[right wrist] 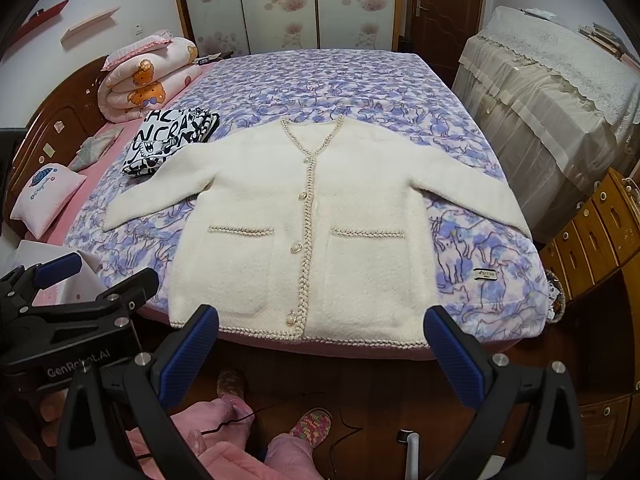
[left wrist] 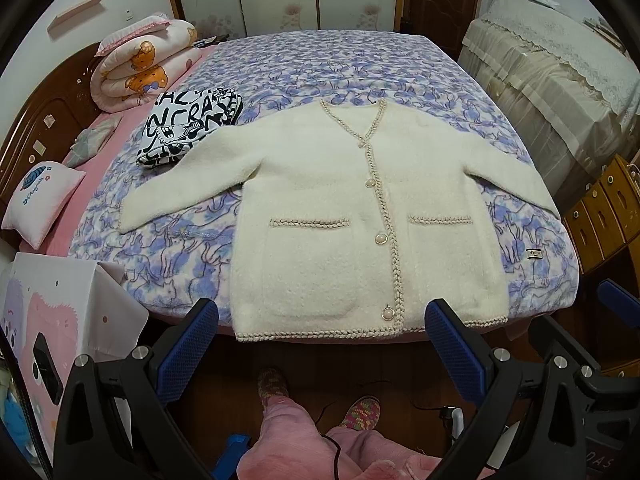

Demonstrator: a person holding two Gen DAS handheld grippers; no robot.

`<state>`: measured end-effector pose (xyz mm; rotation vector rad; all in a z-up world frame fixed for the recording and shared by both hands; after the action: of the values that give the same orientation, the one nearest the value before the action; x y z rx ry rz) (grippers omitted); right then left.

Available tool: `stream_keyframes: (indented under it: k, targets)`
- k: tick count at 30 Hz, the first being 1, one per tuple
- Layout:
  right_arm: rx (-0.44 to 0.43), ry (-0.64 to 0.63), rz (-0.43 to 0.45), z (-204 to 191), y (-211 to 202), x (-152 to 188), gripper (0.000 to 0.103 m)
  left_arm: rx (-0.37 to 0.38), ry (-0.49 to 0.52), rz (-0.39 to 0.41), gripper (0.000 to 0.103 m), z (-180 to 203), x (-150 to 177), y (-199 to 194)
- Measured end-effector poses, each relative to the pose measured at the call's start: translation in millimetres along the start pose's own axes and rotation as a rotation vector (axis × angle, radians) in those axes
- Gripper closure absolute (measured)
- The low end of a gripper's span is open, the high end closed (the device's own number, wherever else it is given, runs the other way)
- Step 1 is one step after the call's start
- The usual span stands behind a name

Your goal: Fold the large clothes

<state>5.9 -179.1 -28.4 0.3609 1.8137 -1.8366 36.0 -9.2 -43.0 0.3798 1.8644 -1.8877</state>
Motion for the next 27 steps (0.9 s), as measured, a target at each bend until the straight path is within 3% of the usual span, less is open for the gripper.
stream_keyframes:
  k: [27]
  targets:
    - [0.005,-0.001,0.004,10.0,6.0,-8.2,0.000,-0.003,0.008,0.014,0.001,3.6,-15.7,5.8]
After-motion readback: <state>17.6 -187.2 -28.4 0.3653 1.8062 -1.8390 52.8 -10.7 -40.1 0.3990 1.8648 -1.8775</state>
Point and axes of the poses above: each gripper's, at about its wrist camera, not at the fingertips, and y roughly the way its jaws point, z to its right, x to its underside, the point moved 5 cm from there along y, roughly the way its jaws point, and after that the axes turned 8 degrees about -y, right-handed, at the moved point
